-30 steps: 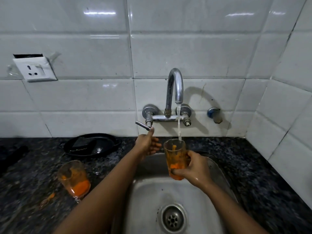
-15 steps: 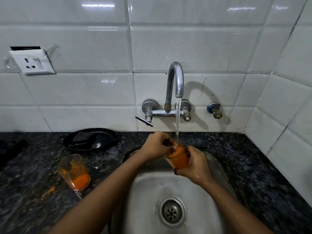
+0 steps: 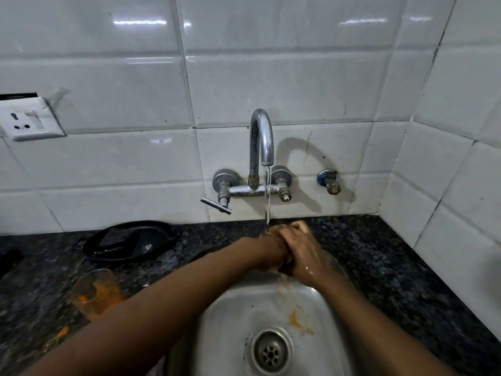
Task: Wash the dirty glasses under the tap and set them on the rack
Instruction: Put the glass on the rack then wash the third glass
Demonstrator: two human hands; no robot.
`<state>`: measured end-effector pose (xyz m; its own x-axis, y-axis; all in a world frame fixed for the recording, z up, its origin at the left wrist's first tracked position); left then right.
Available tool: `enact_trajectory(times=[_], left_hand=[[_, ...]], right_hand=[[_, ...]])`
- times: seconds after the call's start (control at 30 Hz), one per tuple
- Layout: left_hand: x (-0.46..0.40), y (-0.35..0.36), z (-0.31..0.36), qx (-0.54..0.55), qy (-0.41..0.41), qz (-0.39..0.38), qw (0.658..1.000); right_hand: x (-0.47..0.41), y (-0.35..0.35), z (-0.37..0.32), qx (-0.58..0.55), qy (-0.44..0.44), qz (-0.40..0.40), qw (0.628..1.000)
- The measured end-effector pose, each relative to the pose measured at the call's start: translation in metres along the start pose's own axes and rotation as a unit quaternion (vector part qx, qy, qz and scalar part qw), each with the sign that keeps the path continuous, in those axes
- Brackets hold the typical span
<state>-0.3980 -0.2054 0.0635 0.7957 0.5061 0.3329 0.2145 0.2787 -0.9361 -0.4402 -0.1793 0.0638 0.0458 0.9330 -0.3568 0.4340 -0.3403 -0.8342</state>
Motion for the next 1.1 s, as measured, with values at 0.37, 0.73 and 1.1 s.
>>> enact_trajectory(times=[0.37,0.73,1.1], left_hand=[[0.001,-0.004,-0.008,0.166,0.009,-0.06,0.984],[0.026,-0.042,-0.034,0.292,0.068,0.214,0.93],[0.035,0.027,-0.083,0.74,-0.1,0.176,0.641]], right_hand=[[-0.012,0.005,0.015,-0.025,0.002,-0.002,1.0],[-0.005,-0.007,0.03,-0.045,0.121,0.008,0.992],[-0.017,-0.027,-0.018,0.278,-0.003,0.033,0.96]])
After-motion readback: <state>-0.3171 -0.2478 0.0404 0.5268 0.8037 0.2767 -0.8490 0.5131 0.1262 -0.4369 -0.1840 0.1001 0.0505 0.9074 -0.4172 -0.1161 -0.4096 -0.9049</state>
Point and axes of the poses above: each hand's wrist, its own x-axis away from the middle knuckle, its own y-axis out of the palm, z = x × y, the point moved 7 cm from there along -x, towards the middle knuckle, and after that the axes turned 2 degrees about -y, right-handed, at the moved point
